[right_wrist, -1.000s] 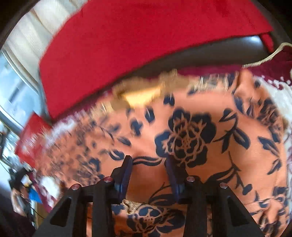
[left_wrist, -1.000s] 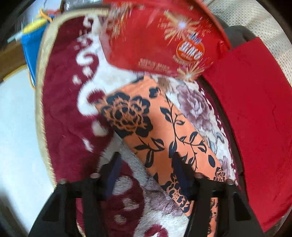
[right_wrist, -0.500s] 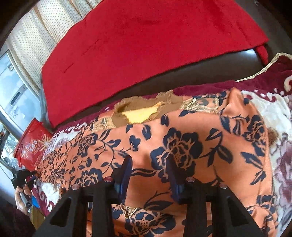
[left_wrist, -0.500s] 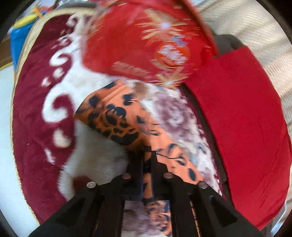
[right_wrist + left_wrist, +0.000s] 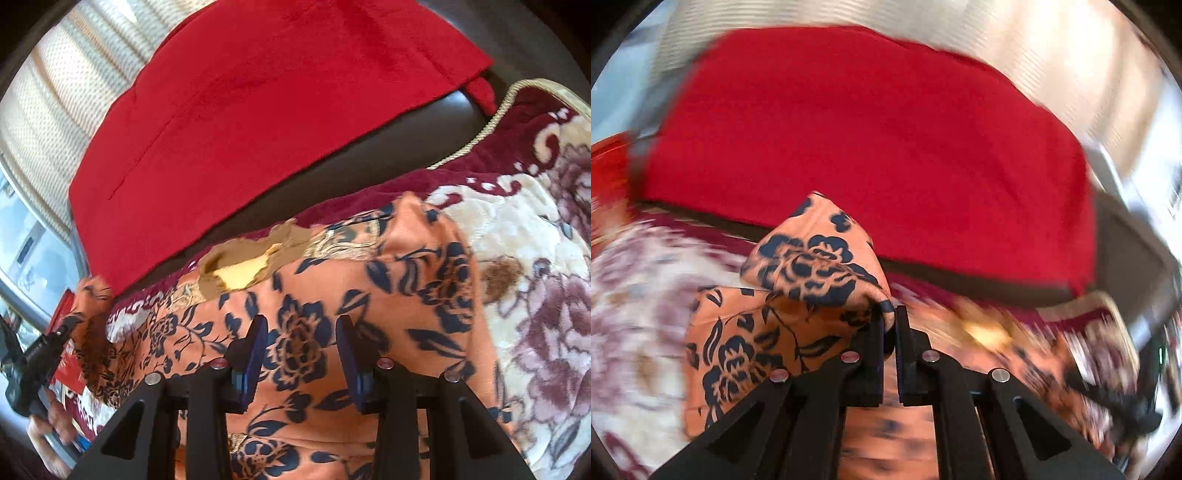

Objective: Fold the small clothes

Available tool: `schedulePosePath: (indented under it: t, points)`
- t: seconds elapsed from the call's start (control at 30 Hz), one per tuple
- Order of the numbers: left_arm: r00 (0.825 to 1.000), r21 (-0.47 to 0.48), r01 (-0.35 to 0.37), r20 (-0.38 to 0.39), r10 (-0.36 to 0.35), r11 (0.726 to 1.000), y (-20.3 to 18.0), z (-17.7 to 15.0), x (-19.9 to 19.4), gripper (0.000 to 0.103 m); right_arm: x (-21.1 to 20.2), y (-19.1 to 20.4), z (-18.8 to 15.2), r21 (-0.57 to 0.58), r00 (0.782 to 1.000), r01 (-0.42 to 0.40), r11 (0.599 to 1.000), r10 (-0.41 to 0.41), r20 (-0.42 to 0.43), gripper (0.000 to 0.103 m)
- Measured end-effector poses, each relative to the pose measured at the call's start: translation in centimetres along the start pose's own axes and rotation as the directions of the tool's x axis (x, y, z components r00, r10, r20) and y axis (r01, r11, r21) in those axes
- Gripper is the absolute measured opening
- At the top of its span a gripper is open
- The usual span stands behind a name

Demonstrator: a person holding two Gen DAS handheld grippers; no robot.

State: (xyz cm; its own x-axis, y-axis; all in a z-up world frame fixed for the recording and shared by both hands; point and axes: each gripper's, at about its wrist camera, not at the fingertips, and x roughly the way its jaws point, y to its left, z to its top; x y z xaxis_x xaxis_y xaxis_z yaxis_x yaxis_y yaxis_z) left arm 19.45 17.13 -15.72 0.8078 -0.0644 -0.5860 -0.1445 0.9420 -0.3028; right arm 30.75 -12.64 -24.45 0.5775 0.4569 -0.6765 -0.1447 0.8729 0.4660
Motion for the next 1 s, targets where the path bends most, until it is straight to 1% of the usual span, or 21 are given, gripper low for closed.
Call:
schedulePosePath:
  t: [0.07,0.1,0.13,0.17,0.2,0.23,0.27,0.3,0.33,0.37,0.4,0.43,0.5,0.57,0.67,0.73,0.8,0.83,0.9,0.93,1.0]
  points:
    - [0.993,0.073,0.074,-0.100,-0.067,0.995,-3.7,-1.5,2.5,0.006,-0.3,-0.8,0.3,0.018,1.000,-0.008,1.000,0.008,0.000,0.041]
    - [0.984,0.097,0.092,-0.163,-0.075,0.991,-5.2,-2.5,3.9,0.006,-0.5,-1.1,0.5,0.027,1.000,-0.016,1.000,0.016,0.001,0.041]
    - [0.976,0.112,0.096,-0.205,-0.072,0.989,-6.0,-3.1,4.7,0.008,-0.7,-1.3,0.6,0.033,1.000,-0.021,0.999,0.021,0.000,0.041]
    - [0.964,0.127,0.118,-0.253,-0.082,0.985,-6.5,-3.8,5.4,0.012,-0.8,-1.6,0.8,0.046,0.999,-0.035,0.998,0.035,-0.002,0.042]
    - [0.958,0.130,0.131,-0.270,-0.092,0.983,-6.6,-3.9,5.5,0.017,-0.8,-1.7,0.8,0.056,0.999,-0.048,0.997,0.049,-0.008,0.043]
    - [0.956,0.124,0.140,-0.276,-0.101,0.982,-6.4,-3.9,5.3,0.021,-0.5,-1.7,0.9,0.071,0.997,-0.075,0.995,0.077,-0.023,0.048]
    - [0.960,0.112,0.151,-0.253,-0.119,0.982,-5.8,-3.4,4.4,0.031,-0.2,-1.5,0.8,0.083,0.994,-0.099,0.992,0.102,-0.033,0.052]
    - [0.966,0.107,0.156,-0.224,-0.129,0.982,-5.4,-2.9,3.5,0.043,0.1,-1.5,0.8,0.092,0.991,-0.120,0.989,0.124,-0.042,0.053]
    - [0.974,0.100,0.155,-0.182,-0.135,0.983,-4.5,-2.3,2.3,0.050,0.4,-1.3,0.7,0.099,0.988,-0.138,0.985,0.144,-0.055,0.053]
    - [0.982,0.088,0.144,-0.134,-0.131,0.986,-3.5,-1.5,1.1,0.060,0.6,-1.1,0.6,0.101,0.986,-0.147,0.984,0.154,-0.062,0.053]
    - [0.990,0.069,0.117,-0.087,-0.111,0.991,-2.2,-0.8,0.0,0.064,0.9,-0.8,0.5,0.103,0.983,-0.161,0.982,0.169,-0.073,0.053]
    - [0.995,0.051,0.086,-0.059,-0.082,0.995,-0.8,-0.3,-0.6,0.064,1.3,-0.3,0.3,0.106,0.978,-0.181,0.978,0.190,-0.087,0.053]
    - [0.999,0.011,-0.005,-0.040,0.005,1.000,2.2,0.3,-1.4,0.064,2.3,0.9,-0.2,0.111,0.966,-0.213,0.971,0.226,-0.125,0.057]
    - [0.996,-0.037,-0.076,-0.058,0.074,0.996,5.0,0.4,-1.3,0.064,3.2,2.0,-0.4,0.092,0.968,-0.198,0.976,0.209,-0.140,0.057]
    - [0.978,-0.122,-0.178,-0.132,0.162,0.976,9.4,-0.3,-0.8,0.064,5.4,2.8,-0.5,0.105,0.963,-0.199,0.974,0.214,-0.166,0.057]
    - [0.967,-0.152,-0.217,-0.172,0.190,0.964,10.8,-0.2,-0.1,0.064,7.2,2.9,-0.7,0.151,0.950,-0.218,0.964,0.245,-0.192,0.057]
    - [0.958,-0.184,-0.242,-0.204,0.203,0.953,12.1,-1.0,0.0,0.064,7.9,3.6,-0.9,0.147,0.951,-0.232,0.962,0.256,-0.176,0.057]
    - [0.956,-0.197,-0.246,-0.210,0.204,0.949,12.5,-1.2,0.4,0.064,8.0,4.0,-0.9,0.138,0.949,-0.238,0.961,0.260,-0.177,0.055]
    - [0.954,-0.215,-0.254,-0.217,0.207,0.943,13.2,-1.6,0.6,0.064,8.5,5.3,-1.0,0.106,0.945,-0.252,0.962,0.269,-0.188,0.026]
    - [0.953,-0.220,-0.259,-0.217,0.212,0.940,13.5,-1.6,0.5,0.064,8.6,5.6,-1.1,0.084,0.944,-0.254,0.963,0.266,-0.194,0.010]
    - [0.952,-0.222,-0.269,-0.212,0.223,0.937,13.8,-1.5,0.2,0.064,8.2,7.0,-1.4,0.014,0.961,-0.221,0.975,0.220,-0.166,0.007]
